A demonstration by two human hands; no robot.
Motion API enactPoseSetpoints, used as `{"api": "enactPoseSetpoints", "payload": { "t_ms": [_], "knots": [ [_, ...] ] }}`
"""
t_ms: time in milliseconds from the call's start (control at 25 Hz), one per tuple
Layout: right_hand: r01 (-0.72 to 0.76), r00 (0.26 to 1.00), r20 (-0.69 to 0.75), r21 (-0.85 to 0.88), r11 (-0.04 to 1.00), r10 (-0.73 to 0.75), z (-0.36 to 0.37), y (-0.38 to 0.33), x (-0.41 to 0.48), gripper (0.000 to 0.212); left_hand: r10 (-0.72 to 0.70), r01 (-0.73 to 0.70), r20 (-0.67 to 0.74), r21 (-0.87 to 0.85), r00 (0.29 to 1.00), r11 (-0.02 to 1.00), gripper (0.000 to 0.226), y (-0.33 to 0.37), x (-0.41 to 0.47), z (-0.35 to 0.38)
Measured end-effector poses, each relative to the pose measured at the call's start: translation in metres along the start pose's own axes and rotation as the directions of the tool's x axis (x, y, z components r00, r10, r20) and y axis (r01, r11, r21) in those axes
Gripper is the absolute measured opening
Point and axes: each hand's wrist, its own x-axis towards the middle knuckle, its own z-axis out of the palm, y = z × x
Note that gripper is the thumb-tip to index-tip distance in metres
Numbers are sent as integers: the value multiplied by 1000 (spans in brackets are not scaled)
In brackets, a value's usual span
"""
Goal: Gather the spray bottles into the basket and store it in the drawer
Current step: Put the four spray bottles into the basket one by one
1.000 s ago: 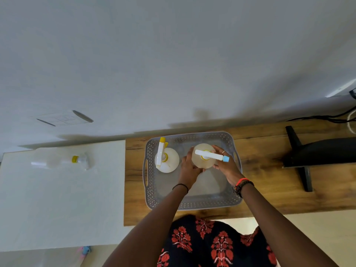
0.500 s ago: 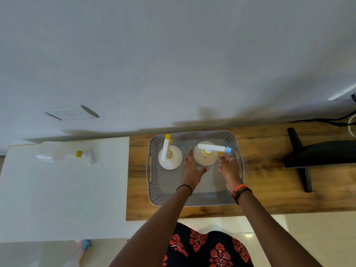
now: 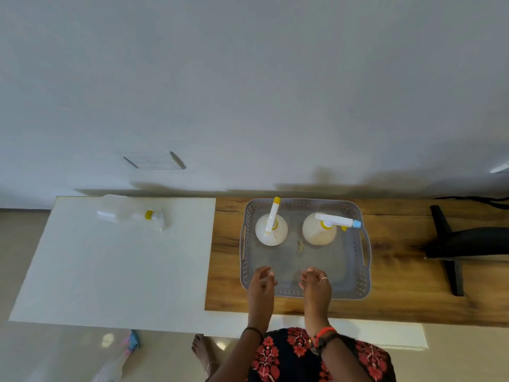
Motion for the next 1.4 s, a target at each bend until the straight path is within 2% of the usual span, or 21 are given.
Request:
{"api": "enactPoseSetpoints", "payload": {
  "t_ms": [240,320,440,600,680,760,880,960,1040,1080,1160,1280,1360,1400],
  "knots": [
    [70,992,113,-90,993,-60,65,-3,-42,13,-122,107,-196,-86,973,991,19,-23,13,-106],
    [86,986,154,-140,986,-64,97,-3,-52,12,-180,141,-252,-165,951,976,18,-34,25,-144],
    [103,975,214,-204,974,-58,149,-4,-64,10,-263,187,-306,-256,915,948,22,-45,47,-197],
    [100,938,346,-253,962,-6,229,-6,-78,10,-308,226,-342,-260,888,939,24,-52,91,-272],
    [-21,895,424,-263,965,135,272,-6,-84,9,-266,219,-410,-158,872,963,23,-49,118,-313],
    [-169,825,483,-283,944,293,312,-4,-90,13,-140,176,-474,33,869,984,26,-44,146,-355],
    [-260,763,515,-309,915,391,373,7,-97,20,84,41,-412,286,907,957,35,-29,191,-413],
    [-313,738,526,-290,905,423,408,16,-99,31,258,-74,-262,554,930,829,49,-17,226,-445],
    [-357,723,527,-269,895,447,436,24,-98,41,362,-199,-28,794,932,574,69,-3,261,-466],
    [-372,720,526,-258,892,452,448,28,-97,44,375,-267,96,860,922,435,77,4,277,-472],
    [-396,727,512,-232,889,457,467,33,-94,49,345,-377,293,902,892,209,91,12,301,-474],
    [-406,733,500,-222,886,461,482,37,-89,53,251,-454,447,891,858,-35,102,16,326,-461],
    [-405,734,497,-225,886,462,487,37,-86,55,230,-458,476,879,849,-131,105,19,334,-451],
    [-401,734,501,-225,888,458,488,36,-85,55,239,-451,471,882,849,-134,103,20,335,-447]
  ]
}}
